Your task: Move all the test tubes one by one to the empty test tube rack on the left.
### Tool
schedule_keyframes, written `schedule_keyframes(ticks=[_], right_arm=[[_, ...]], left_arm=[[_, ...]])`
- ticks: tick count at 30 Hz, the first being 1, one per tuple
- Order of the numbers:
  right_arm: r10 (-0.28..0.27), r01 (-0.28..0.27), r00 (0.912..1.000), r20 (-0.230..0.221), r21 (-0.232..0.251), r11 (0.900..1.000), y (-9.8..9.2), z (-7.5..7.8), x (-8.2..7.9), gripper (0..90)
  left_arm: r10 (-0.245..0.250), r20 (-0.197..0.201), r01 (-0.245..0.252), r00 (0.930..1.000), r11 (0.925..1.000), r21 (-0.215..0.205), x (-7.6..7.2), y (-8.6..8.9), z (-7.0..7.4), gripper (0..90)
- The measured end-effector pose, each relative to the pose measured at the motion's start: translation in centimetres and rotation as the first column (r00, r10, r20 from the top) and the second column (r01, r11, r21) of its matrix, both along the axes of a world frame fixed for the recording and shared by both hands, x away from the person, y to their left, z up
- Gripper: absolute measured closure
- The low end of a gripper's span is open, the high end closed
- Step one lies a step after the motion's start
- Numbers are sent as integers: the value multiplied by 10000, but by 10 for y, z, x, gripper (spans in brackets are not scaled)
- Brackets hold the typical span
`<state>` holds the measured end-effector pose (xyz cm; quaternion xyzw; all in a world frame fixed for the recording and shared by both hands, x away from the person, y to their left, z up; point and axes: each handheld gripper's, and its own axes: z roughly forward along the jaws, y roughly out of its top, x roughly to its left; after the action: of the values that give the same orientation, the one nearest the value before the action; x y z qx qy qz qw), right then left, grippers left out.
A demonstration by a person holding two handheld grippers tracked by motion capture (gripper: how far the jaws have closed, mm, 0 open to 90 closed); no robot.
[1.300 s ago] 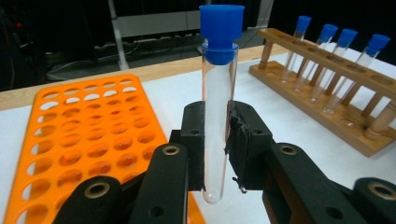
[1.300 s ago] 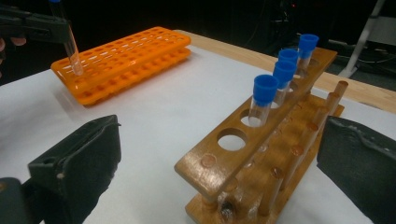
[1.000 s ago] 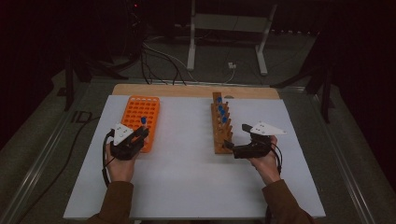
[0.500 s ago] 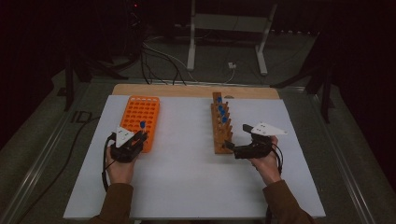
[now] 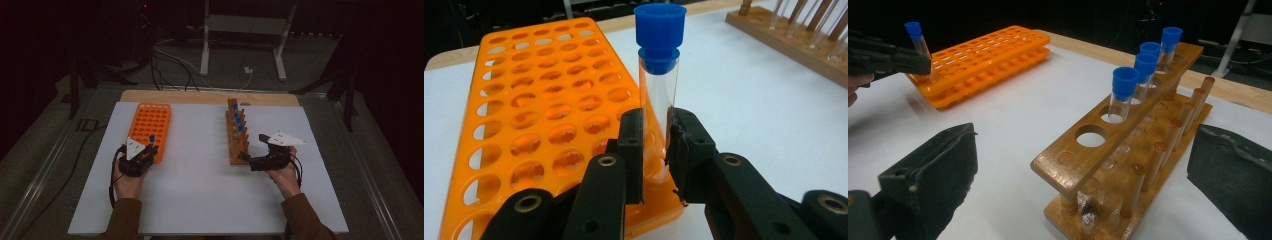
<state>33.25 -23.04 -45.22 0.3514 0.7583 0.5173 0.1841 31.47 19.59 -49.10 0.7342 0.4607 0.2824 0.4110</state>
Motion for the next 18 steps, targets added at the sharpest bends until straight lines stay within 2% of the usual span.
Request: schedule_keyframes(ticks=[13,18], right_arm=[[81,-81,10000,-46,-68,9999,3,-1,0,1],[119,-119,9999,-33,-100,9999,3,-1,0,1]], left_arm=[[-42,-307,55,9995,9991,414,0,-2,-4,770],[-39,-334,52,9994,9992,409,-1,-3,-5,769]])
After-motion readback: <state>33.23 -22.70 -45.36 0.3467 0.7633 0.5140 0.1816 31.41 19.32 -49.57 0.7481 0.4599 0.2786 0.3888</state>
